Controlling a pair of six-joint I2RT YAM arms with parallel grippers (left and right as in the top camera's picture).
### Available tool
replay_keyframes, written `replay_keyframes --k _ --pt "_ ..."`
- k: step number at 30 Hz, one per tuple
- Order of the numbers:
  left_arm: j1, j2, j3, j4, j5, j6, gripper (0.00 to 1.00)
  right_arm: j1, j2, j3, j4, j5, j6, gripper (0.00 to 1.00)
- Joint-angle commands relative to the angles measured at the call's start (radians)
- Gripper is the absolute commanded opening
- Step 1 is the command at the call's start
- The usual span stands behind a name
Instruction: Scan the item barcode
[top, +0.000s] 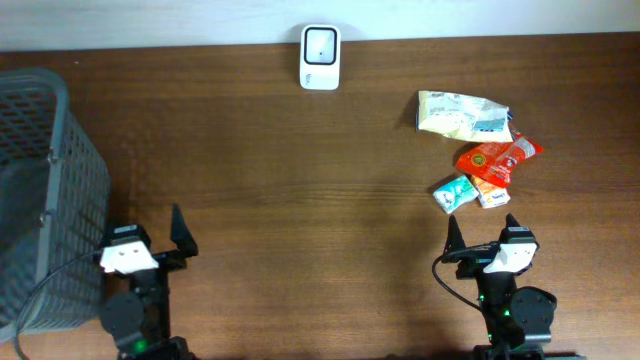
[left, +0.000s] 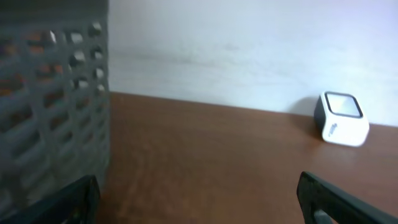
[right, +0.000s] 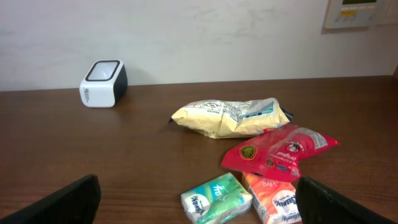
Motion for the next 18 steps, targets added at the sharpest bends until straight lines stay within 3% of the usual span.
replay_keyframes --k 1,6,13,18 --pt "-0.037 -0.008 -0.027 -0.019 -0.046 0.013 0.99 0.006 -0.001 -0.005 -0.004 -0.012 0.003 0.99" --pt "-0.093 -0.008 -0.027 -0.104 -0.142 0.011 0.99 0.006 -0.001 -0.005 -0.004 -0.013 0.003 0.99" --pt "-0.104 -0.008 -0.027 -0.157 -0.109 -0.003 0.99 0.006 -0.001 -0.005 -0.003 -0.012 0.003 0.99" --pt "-0.104 -0.007 -0.027 -0.320 -0.108 -0.003 0.99 0.006 -0.001 -0.005 -0.004 -0.013 0.003 0.99"
